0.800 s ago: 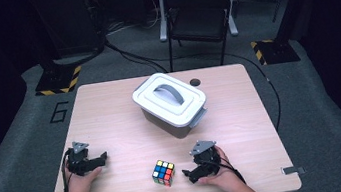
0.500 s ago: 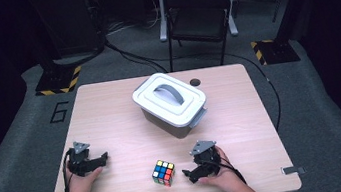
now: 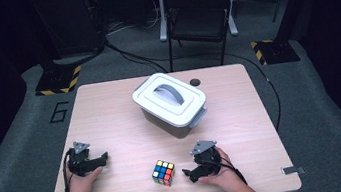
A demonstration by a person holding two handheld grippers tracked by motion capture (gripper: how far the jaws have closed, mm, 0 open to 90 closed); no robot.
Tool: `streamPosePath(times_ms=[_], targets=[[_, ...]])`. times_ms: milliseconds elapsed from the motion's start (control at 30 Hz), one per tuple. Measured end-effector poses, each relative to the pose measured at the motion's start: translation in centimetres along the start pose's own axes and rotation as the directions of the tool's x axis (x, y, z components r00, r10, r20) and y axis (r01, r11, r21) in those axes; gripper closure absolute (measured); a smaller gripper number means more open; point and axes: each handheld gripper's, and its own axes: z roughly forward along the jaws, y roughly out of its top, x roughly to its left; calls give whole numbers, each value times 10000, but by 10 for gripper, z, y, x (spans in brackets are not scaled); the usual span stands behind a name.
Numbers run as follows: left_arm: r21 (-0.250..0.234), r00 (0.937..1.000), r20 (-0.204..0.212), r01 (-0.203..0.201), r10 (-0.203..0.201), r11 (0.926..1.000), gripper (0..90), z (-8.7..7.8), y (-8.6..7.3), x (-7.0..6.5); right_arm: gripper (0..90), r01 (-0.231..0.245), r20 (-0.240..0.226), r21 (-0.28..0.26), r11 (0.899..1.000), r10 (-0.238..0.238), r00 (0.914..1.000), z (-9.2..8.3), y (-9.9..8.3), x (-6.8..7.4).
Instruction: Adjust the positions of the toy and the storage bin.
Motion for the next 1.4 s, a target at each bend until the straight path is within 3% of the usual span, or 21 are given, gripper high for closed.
streamPosePath(times_ms=[167, 200, 400, 567, 667, 767, 933, 1033, 1400], targets=[[-4, 10000, -5, 13, -13, 10000, 143, 0, 0, 0, 27, -44, 31, -10, 10000, 44, 10000, 0, 0, 0], [-6, 10000, -7, 14, -14, 10000, 143, 0, 0, 0, 91, -57, 30, -65, 10000, 57, 10000, -1, 0, 0], [-17, 10000, -10, 24, -24, 10000, 143, 0, 0, 0, 238, -110, -54, -90, 9999, 109, 9999, -6, 2, 0], [-25, 10000, -14, 38, -38, 10000, 143, 0, 0, 0, 244, -246, -198, 2, 9997, 246, 9995, -12, 4, 0], [-26, 10000, -27, 48, -48, 10000, 142, 0, 0, -1, 199, -379, -278, -131, 9992, 375, 9989, -21, 9, 2], [9, 10000, -9, 38, -38, 10000, 141, 0, 0, 0, 189, -303, -387, -372, 9988, 289, 9988, -30, 14, 7], [-3, 10000, -28, 29, -29, 10000, 141, 0, 1, -1, 163, -359, -1054, -697, 9969, 284, 9940, -40, 24, 17], [-14, 10000, -31, 50, -50, 10000, 140, 1, 1, -1, 143, -37, -1152, -797, 9968, -55, 9933, -45, 32, 25], [-4, 10000, -30, 52, -52, 10000, 140, 0, 1, -1, 139, 392, -1790, -610, 9974, -495, 9826, -34, 54, 46]])
